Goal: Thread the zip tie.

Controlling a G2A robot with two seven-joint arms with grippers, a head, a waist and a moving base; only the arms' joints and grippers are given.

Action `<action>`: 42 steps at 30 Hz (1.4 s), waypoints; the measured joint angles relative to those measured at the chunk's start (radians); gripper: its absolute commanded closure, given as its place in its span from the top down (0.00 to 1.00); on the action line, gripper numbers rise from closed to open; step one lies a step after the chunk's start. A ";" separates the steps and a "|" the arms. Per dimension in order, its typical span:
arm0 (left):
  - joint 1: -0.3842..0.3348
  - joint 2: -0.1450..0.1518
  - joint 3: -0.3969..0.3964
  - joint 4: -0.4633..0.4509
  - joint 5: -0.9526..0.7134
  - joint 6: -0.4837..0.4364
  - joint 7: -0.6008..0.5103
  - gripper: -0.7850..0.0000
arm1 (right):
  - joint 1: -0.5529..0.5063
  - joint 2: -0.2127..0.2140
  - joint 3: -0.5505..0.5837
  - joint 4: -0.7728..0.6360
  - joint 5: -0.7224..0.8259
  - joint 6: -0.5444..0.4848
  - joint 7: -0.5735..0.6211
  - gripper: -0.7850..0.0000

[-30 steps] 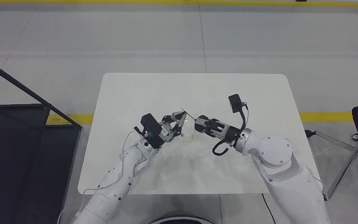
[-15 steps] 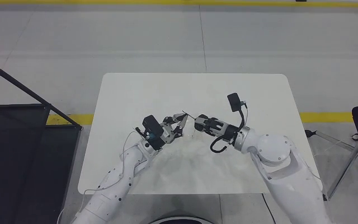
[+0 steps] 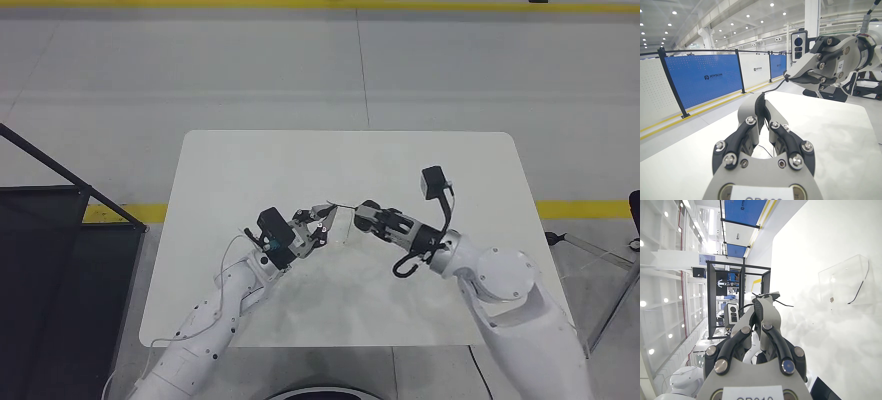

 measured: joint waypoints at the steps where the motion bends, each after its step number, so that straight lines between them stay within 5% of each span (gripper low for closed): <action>1: 0.000 0.000 0.000 0.000 0.000 0.000 -0.001 0.00 | -0.002 0.000 0.002 0.000 0.002 -0.005 0.000 0.00; 31: 0.002 0.000 -0.009 -0.004 -0.035 0.003 0.013 0.00 | 0.031 -0.005 -0.034 0.028 -0.031 0.045 0.009 0.00; 34: 0.002 0.000 -0.009 -0.004 -0.033 0.004 0.014 0.00 | 0.037 -0.006 -0.039 0.032 -0.031 0.052 0.009 0.47; 38: 0.002 0.000 -0.009 -0.004 -0.035 0.004 0.011 0.00 | 0.041 -0.006 -0.040 0.033 -0.027 0.055 0.009 0.55; 42: 0.001 0.000 -0.008 -0.004 -0.034 0.004 0.009 0.00 | 0.039 -0.007 -0.037 0.030 -0.024 0.053 0.009 0.53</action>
